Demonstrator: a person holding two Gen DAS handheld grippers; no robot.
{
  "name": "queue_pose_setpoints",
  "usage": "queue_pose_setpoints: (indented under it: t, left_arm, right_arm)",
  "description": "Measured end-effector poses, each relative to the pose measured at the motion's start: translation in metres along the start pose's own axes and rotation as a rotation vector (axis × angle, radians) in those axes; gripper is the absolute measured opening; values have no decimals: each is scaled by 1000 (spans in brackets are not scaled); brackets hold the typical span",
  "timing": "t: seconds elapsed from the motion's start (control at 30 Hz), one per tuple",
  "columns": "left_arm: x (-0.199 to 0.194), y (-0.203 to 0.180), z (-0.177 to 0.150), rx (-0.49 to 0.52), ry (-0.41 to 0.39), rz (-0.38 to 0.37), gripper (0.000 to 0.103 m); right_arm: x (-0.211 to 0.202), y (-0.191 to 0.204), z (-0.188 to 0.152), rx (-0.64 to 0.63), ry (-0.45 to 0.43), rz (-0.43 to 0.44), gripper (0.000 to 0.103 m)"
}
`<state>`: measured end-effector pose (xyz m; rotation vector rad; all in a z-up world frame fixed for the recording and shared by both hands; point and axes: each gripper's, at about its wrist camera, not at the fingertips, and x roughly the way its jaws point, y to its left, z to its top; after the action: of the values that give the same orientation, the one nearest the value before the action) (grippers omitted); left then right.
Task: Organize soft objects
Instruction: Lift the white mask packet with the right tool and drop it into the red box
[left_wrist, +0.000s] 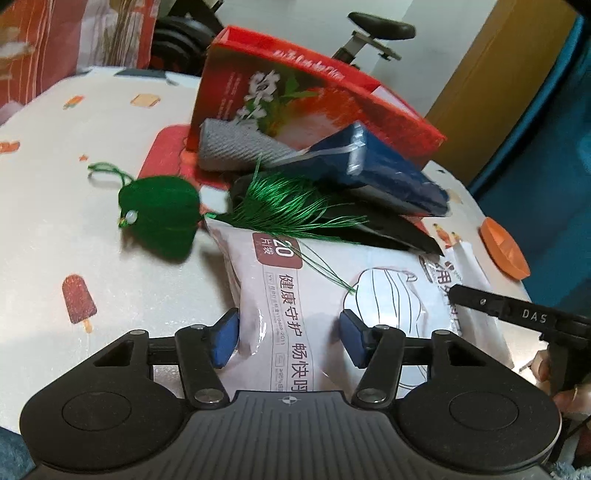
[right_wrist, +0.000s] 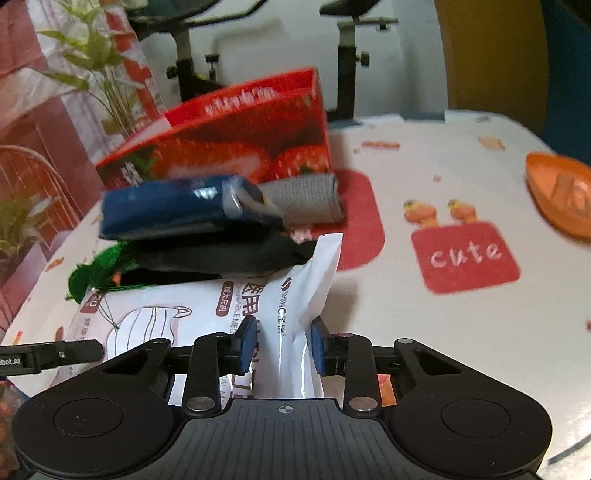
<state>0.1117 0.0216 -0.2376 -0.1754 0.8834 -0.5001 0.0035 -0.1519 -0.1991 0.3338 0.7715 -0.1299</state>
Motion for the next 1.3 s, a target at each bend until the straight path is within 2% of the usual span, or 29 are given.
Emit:
queue_pose_setpoints:
  t: [0.37,0.53,0.7,0.83,1.07,1.2,1.3]
  left_arm:
    - [-45,-33,12,105,-144,-29,60]
    - [-65,-41,34,118,-226,-43,60]
    - [-74,-52,72,166,-302,-20,62]
    - [-74,-61,106,189,-362,4,63]
    - [-49,-65,170,229,-401,71,63]
    - [-33,-57,201,208,-401,95,63]
    - [-14,-51,222,211,-382,127,63]
  right_arm:
    - [-60,5,18,-45,-175,14,28]
    - [-81,11,45,-98,-262,45,28]
    - [-84,21,86,-174,-326,65,28]
    - [-76,26,123,-234,-356,86,28]
    - [-32,34,184,-359,-386,86,28]
    - [6,39,211,-411,-409,71,28]
    - [35,41,221,-469,-426,25,23]
